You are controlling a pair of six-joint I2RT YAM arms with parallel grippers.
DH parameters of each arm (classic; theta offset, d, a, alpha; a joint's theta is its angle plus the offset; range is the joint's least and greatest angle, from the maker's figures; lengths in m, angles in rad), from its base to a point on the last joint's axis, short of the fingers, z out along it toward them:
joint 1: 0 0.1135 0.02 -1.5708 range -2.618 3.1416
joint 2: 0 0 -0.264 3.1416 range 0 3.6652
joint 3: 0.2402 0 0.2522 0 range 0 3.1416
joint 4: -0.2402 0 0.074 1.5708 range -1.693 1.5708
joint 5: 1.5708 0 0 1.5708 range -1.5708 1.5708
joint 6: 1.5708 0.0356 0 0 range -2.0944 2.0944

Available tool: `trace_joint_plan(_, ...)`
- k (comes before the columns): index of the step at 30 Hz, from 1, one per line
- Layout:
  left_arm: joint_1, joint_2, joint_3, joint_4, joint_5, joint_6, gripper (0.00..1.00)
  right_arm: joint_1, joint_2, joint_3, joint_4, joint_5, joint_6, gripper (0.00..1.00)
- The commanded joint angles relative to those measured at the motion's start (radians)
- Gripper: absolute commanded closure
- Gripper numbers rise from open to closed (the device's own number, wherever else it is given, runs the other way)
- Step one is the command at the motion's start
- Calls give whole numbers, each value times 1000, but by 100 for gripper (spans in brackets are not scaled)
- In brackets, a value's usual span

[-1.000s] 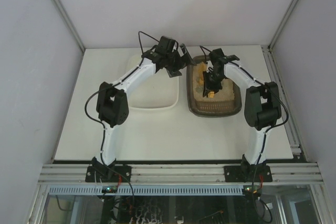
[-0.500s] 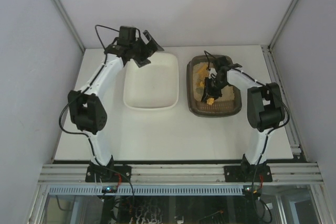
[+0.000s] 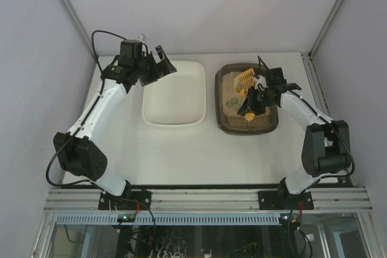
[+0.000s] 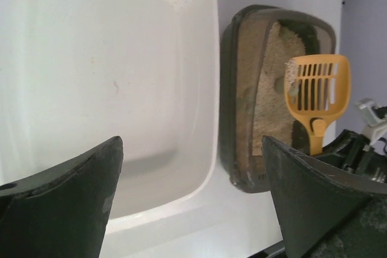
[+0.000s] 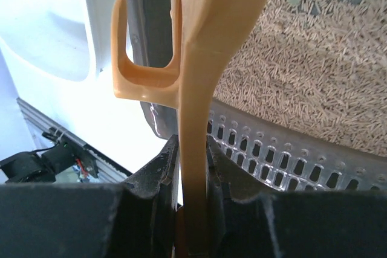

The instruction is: Clean the litter box

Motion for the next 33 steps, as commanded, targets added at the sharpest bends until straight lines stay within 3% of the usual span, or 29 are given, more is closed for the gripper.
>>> trace_joint_plan(1, 4, -116, -61, -13, -84, 167, 0, -14, -79, -86, 109, -121, 58, 100)
trace_joint_plan(7, 12, -256, -228, 42, -200, 335, 0, -35, -267, -357, 427, -207, 139, 100)
trace_joint_plan(11, 25, -285, -274, 16, -201, 423, 0, -46, -367, -523, 671, -230, 183, 100)
trace_joint_plan(18, 48, -314, -342, 0, -247, 488, 1, -55, -312, -683, 1069, -332, 281, 100)
trace_joint_plan(25, 74, -334, -401, 5, -256, 488, 3, -58, -260, -840, 1509, -279, 393, 100)
trace_joint_plan(29, 79, -341, -420, 12, -252, 484, 3, -60, -186, -921, 1851, -292, 540, 100)
trace_joint_plan(33, 81, -340, -424, 16, -246, 480, 4, -79, -111, -943, 2063, -295, 664, 100)
